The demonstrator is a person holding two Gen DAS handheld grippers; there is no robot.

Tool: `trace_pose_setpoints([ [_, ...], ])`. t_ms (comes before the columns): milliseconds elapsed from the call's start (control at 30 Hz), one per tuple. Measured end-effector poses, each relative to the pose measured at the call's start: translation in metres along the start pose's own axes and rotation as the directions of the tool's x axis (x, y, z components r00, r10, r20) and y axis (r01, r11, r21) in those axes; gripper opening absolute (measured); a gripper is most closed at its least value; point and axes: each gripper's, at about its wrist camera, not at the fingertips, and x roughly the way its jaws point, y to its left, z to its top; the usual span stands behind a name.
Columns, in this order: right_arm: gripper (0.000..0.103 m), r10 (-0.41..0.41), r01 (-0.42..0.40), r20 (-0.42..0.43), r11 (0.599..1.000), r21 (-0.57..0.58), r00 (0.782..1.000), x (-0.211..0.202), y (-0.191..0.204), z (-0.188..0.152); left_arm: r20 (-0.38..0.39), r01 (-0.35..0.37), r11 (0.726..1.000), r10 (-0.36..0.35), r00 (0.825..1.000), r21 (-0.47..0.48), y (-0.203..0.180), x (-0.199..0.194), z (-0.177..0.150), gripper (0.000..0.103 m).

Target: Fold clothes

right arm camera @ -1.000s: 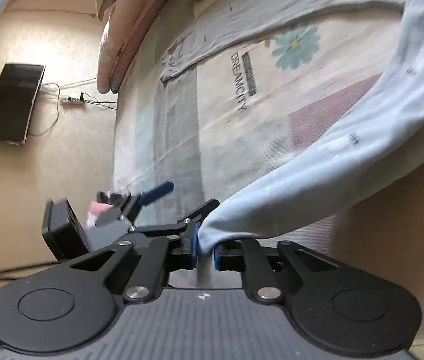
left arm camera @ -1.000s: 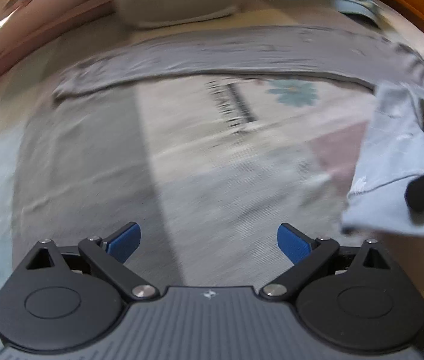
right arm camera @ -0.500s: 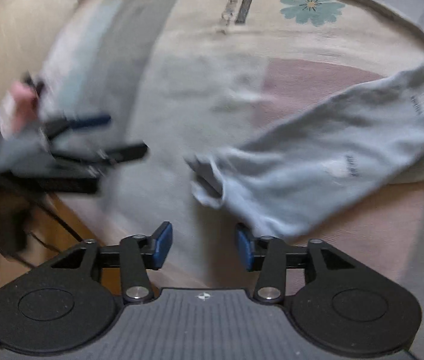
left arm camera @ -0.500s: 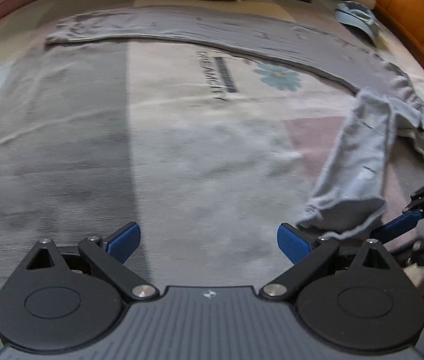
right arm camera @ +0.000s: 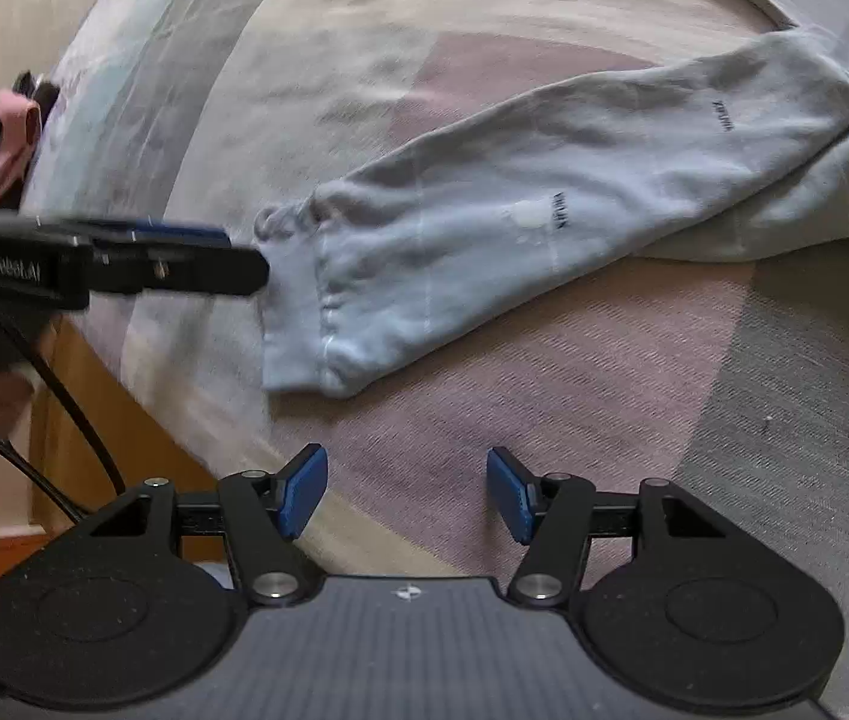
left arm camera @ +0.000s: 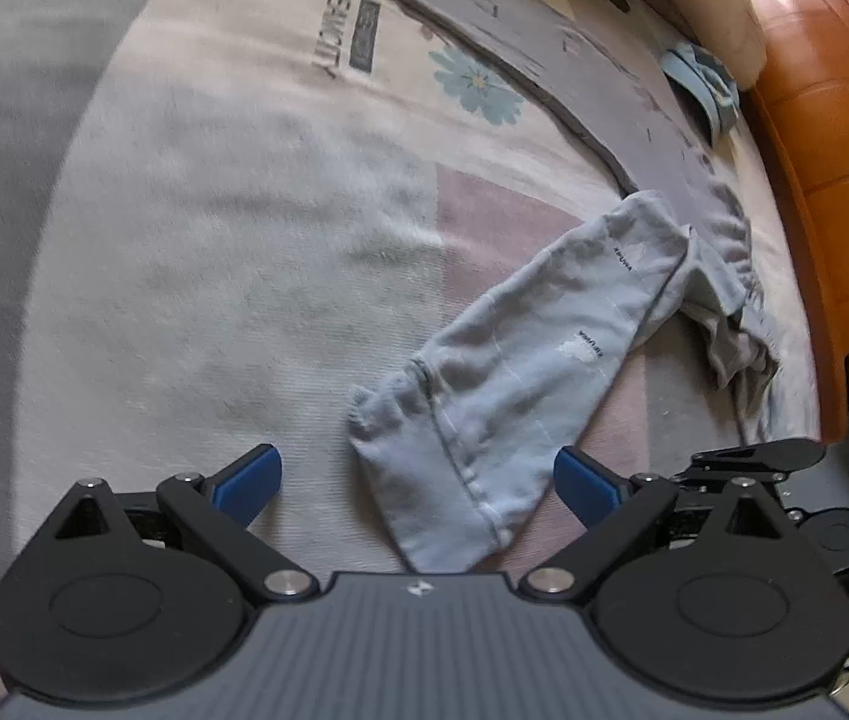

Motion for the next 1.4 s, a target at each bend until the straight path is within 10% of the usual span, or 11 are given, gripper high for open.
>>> trace_pose_setpoints([
  [467,0.066,-0.014,0.011,0.079,1.0,0.027,0.997,-0.021,-0.031,-0.002,0.055,0.178,0.982,-0.175,0.983,-0.057,0.006,0.011,-0.007,0.096],
  [867,0.069,0.0,-0.006,0.115,0.999,0.05,0.993,-0.03,-0.04,-0.001,0.105,0.293,0.942,-0.279,0.955,-0.161,0.012,0.027,-0.003,0.063],
  [1100,0.069,-0.007,-0.003,0.131,0.997,0.081,0.991,-0.032,-0.046,0.0,0.076,0.217,0.966,-0.208,0.975,-0.143,0.009,0.028,-0.022,0.038],
  [1167,0.069,-0.011,-0.001,0.136,0.996,0.092,0.991,-0.032,-0.048,0.001,0.062,0.165,0.979,-0.158,0.986,-0.124,0.005,0.03,-0.02,0.004],
  [1400,0.069,-0.024,0.008,0.18,0.996,0.088,0.983,-0.038,-0.044,0.002,0.089,0.039,0.999,-0.036,0.995,-0.031,-0.005,0.003,-0.004,0.004],
])
